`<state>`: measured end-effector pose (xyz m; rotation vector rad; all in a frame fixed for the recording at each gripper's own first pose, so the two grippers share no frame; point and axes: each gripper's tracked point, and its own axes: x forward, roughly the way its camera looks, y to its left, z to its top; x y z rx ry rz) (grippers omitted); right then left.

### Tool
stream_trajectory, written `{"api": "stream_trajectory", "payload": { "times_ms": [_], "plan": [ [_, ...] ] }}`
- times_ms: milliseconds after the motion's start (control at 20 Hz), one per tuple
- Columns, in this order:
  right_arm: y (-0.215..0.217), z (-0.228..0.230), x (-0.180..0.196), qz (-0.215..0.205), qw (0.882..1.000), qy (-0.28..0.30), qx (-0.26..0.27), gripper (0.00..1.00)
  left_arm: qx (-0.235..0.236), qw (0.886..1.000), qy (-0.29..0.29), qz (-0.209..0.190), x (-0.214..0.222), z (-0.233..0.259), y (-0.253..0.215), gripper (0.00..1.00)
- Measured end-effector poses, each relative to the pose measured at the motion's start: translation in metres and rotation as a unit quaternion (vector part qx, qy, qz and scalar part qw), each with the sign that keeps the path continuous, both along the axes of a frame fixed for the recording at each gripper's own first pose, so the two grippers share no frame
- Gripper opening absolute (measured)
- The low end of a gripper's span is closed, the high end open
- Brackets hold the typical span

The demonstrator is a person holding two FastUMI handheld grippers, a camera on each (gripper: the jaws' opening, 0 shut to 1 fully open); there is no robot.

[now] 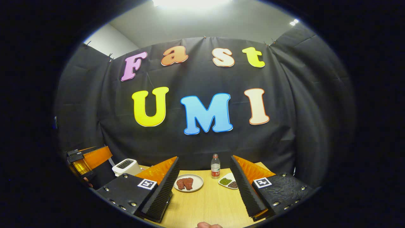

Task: First push the handle of the pot to place it horizontally, then grasp the pot with both hands and set it on the induction cooktop.

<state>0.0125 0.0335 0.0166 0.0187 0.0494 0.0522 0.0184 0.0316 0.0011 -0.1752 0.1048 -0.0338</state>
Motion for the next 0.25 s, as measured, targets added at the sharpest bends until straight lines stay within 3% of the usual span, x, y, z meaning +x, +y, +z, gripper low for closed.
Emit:
{"api": "stream_trajectory", "payload": {
  "times_ms": [150,250],
  "plan": [
    [-0.013,0.004,-0.01,-0.015,1.0,-0.006,0.009,0.95,0.0,1.0,-0.006,0.003,-0.007,0.006,0.001,0.99],
    [-0.019,0.002,-0.013,-0.021,1.0,-0.005,0.009,0.95,-0.001,1.0,-0.008,0.006,-0.011,0.01,0.004,0.95]
  ]
}}
